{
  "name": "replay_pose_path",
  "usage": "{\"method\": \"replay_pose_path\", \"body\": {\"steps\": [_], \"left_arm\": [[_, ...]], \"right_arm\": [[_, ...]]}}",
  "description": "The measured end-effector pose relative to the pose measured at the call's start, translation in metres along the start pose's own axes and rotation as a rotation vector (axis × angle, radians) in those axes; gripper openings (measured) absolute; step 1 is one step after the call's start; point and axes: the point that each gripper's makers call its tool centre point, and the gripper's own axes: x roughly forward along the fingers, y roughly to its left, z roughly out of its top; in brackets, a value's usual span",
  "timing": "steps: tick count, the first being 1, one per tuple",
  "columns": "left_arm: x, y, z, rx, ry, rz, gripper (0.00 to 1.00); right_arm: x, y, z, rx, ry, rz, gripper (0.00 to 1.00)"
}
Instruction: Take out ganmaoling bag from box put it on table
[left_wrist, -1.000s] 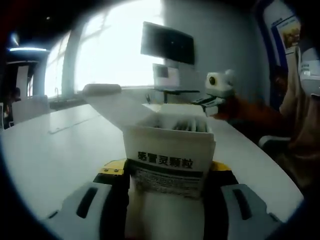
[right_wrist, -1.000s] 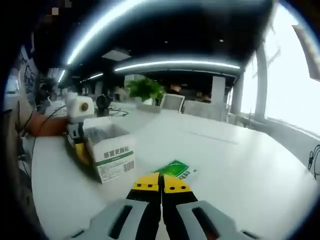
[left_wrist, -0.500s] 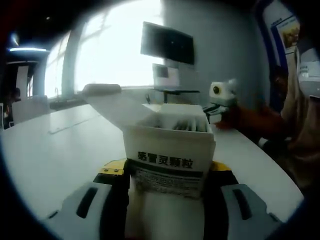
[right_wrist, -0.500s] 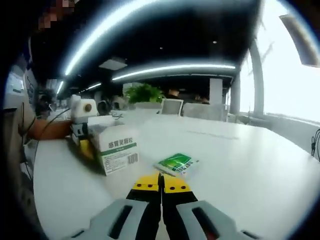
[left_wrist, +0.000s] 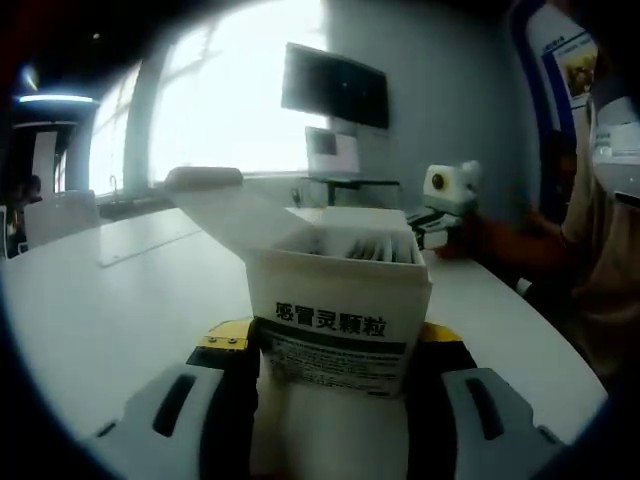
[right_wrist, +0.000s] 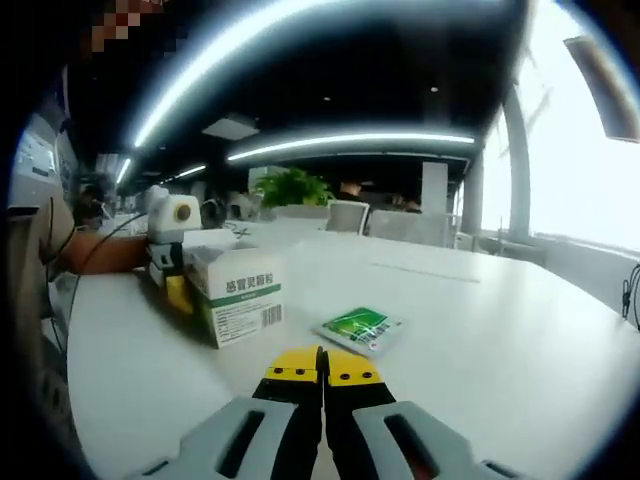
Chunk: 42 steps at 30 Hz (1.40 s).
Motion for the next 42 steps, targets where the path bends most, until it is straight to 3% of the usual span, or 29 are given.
{"method": "replay_pose_path", "body": {"steps": [33,42], "left_arm": [[0.001,0.0,-0.001,0.0,0.002,0.0,0.5],[0.001,0.0,0.0,0.0,0.001,-0.001,0.5]], "right_arm": [[0.001,0.003,-0.001,-0.045,0.004,0.003,0.0],[-0.004,-0.005,0.018,-0.031,-0.07,-0.045,0.0]]}}
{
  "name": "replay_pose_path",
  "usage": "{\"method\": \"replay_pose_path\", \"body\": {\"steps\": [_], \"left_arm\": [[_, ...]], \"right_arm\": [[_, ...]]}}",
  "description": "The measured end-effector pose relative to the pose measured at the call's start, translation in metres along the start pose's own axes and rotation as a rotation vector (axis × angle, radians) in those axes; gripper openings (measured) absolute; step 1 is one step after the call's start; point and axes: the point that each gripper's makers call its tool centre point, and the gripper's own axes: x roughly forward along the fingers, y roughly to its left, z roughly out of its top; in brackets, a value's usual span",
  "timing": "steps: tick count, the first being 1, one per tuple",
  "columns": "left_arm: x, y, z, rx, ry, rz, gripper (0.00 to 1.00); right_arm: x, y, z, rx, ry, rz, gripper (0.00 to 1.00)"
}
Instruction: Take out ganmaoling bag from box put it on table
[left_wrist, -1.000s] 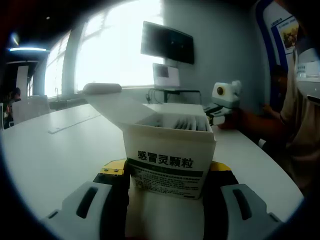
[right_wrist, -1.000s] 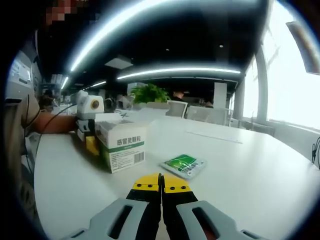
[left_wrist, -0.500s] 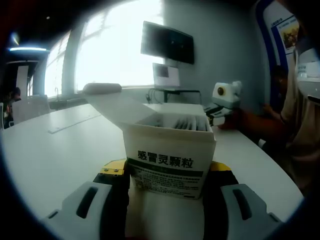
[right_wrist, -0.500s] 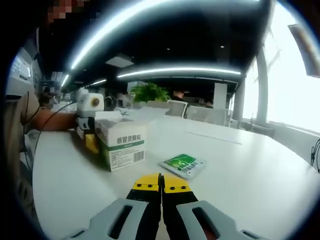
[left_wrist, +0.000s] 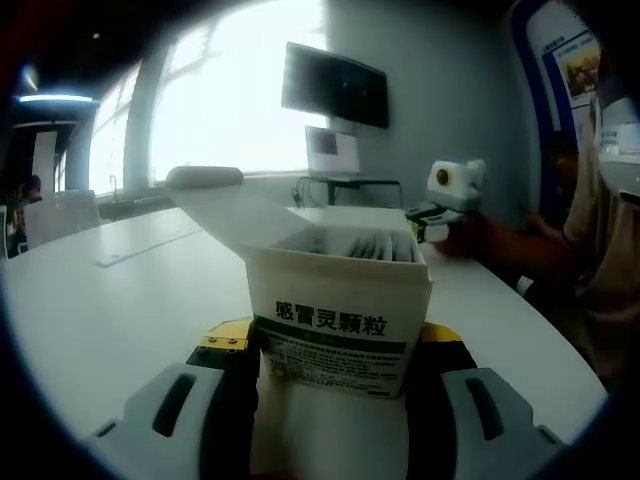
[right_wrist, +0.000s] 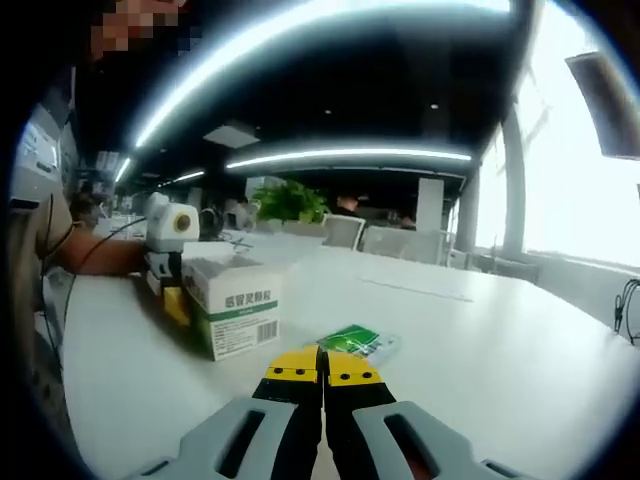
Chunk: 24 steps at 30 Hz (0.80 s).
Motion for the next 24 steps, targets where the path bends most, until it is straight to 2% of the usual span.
{"method": "replay_pose_path", "body": {"steps": [7,13,17,19,24], "left_arm": [[0.0,0.0,0.0,0.001,0.0,0.0,0.5],[0.0,0.0,0.0,0.001,0.0,0.0,0.5],[0.0,0.0,0.0,0.001,0.0,-0.001,0.5],[0.0,0.0,0.0,0.001,0.0,-0.001,0.5],[0.0,0.0,0.0,0.001,0.0,0.0,0.5]], "right_arm": [[0.002,0.009,0.024,-0.016,-0.014,0.008,0.0],[0.009,0.016,0.052,-0.093,0.013,0.024,0.0],[0.015,0.027,0.072,-0.142,0.024,0.063,0.0],[0.02,0.036,0.078,-0.151,0.047,0.102,0.0],[0.035,0.05,0.073,-0.225,0.18,0.161,0.0]]}}
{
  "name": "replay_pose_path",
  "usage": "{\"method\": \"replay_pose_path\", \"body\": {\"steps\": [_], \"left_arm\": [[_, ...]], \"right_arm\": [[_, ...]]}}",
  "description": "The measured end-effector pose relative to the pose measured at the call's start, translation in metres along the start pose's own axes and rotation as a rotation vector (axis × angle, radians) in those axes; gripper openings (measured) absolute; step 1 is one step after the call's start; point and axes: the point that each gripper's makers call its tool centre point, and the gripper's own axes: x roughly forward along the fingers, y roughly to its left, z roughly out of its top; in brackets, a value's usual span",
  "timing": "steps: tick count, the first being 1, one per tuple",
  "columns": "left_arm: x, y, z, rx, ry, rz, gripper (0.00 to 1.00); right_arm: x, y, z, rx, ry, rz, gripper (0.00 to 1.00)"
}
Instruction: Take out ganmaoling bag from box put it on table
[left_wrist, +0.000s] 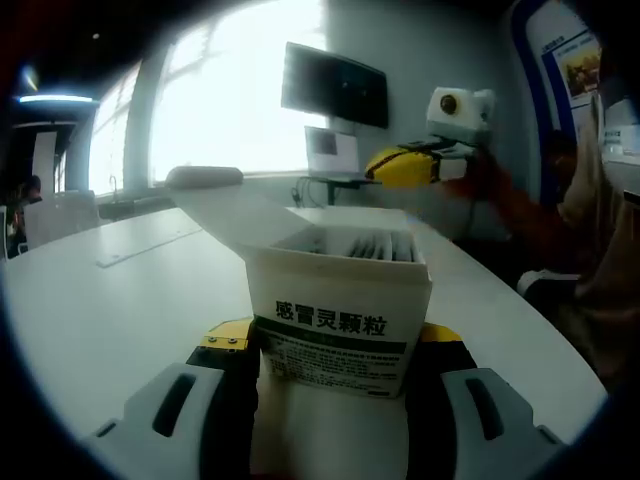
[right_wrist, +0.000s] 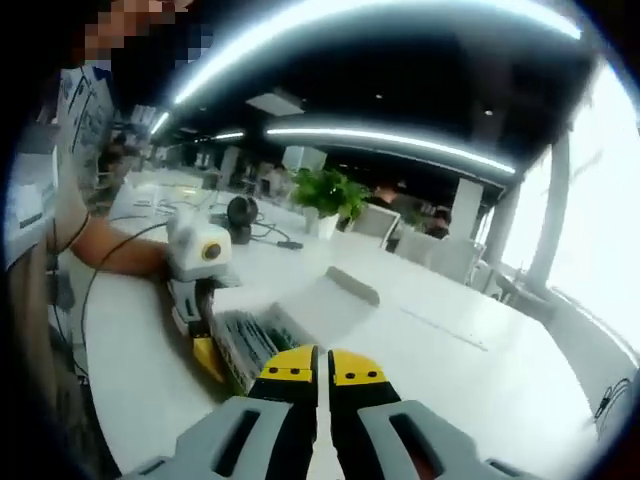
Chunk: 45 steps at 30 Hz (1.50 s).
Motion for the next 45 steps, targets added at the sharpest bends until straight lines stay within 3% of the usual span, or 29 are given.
{"method": "replay_pose_path", "body": {"steps": [5,11,24,33,45], "left_arm": [[0.0,0.0,0.0,0.0,0.0,0.0,0.5],[0.0,0.0,0.0,0.0,0.0,0.0,0.5],[0.001,0.0,0.001,0.0,0.0,0.0,0.5],[0.002,0.0,0.001,0.001,0.001,0.0,0.5],[0.002,-0.001,0.001,0.001,0.001,-0.001,0.5]], "right_arm": [[0.019,0.017,0.012,-0.077,0.022,0.087,0.01],[0.04,0.031,0.006,-0.141,0.123,0.168,0.01],[0.055,0.053,0.007,-0.221,0.2,0.337,0.01],[0.062,0.053,-0.002,-0.285,0.245,0.341,0.03],[0.058,0.056,-0.003,-0.317,0.245,0.37,0.02]]}}
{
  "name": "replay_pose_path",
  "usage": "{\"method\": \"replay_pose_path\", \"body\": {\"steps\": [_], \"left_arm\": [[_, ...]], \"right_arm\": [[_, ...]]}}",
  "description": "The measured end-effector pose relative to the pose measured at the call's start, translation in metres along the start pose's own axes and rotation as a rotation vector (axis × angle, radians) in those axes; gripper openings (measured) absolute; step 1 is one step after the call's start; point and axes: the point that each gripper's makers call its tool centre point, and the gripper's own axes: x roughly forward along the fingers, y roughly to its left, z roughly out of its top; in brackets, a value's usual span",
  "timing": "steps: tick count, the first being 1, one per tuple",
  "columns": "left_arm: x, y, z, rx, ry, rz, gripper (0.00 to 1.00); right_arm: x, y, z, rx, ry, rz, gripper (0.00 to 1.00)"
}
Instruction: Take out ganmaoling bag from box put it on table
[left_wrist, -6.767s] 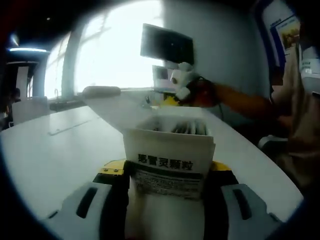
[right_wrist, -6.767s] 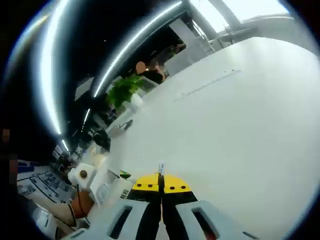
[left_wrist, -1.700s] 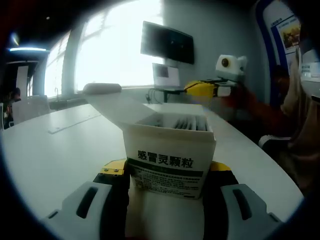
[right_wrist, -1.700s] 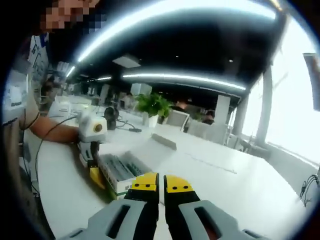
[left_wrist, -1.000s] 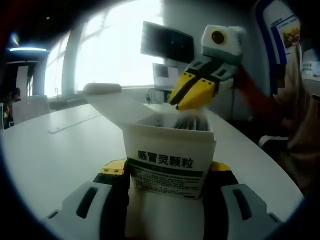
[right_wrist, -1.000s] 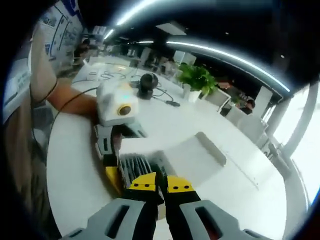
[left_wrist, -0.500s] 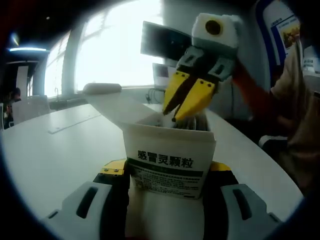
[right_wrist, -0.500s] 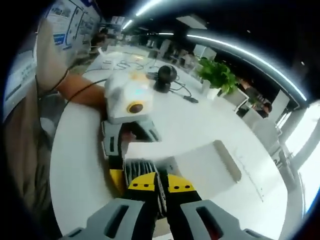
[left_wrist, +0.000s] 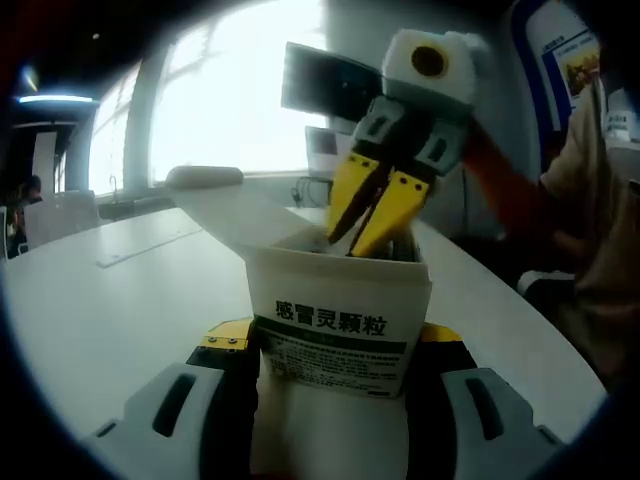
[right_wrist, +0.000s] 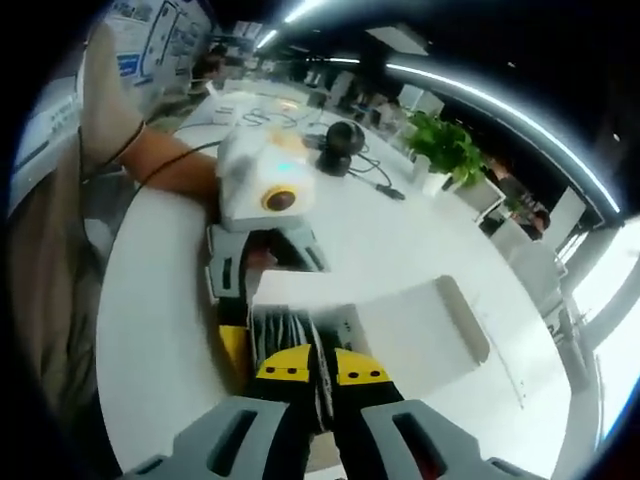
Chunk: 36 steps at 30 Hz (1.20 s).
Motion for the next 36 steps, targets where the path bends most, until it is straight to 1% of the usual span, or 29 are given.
{"method": "replay_pose_path", "body": {"steps": [4,7,10,13,17,22,27,32,36], "left_arm": [[0.0,0.0,0.0,0.0,0.0,0.0,0.5],[0.0,0.0,0.0,0.0,0.0,0.0,0.5],[0.0,0.0,0.0,0.0,0.0,0.0,0.5],[-0.001,0.0,0.0,0.0,0.0,-0.001,0.5],[-0.001,0.0,0.0,0.001,0.0,-0.001,0.5],[-0.001,0.0,0.0,0.0,0.001,-0.001,0.5],[-0.002,0.0,-0.001,-0.001,0.002,-0.001,0.5],[-0.002,0.0,-0.001,-0.002,0.001,0.0,0.5],[-0.002,0.0,-0.001,-0.002,0.002,0.0,0.5]], "right_arm": [[0.002,0.001,0.0,-0.007,0.008,0.016,0.02],[0.006,-0.002,-0.004,0.003,0.038,0.019,0.02],[0.01,-0.004,-0.009,0.04,0.074,0.027,0.01],[0.014,-0.002,-0.012,0.069,0.089,0.052,0.0],[0.02,-0.001,-0.016,0.072,0.1,0.06,0.0],[0.02,-0.001,-0.015,0.062,0.093,0.06,0.0],[0.017,-0.003,-0.015,0.076,0.082,0.052,0.0],[0.009,-0.005,-0.008,0.115,0.032,0.046,0.0],[0.002,-0.008,-0.003,0.147,-0.009,0.023,0.0]]}}
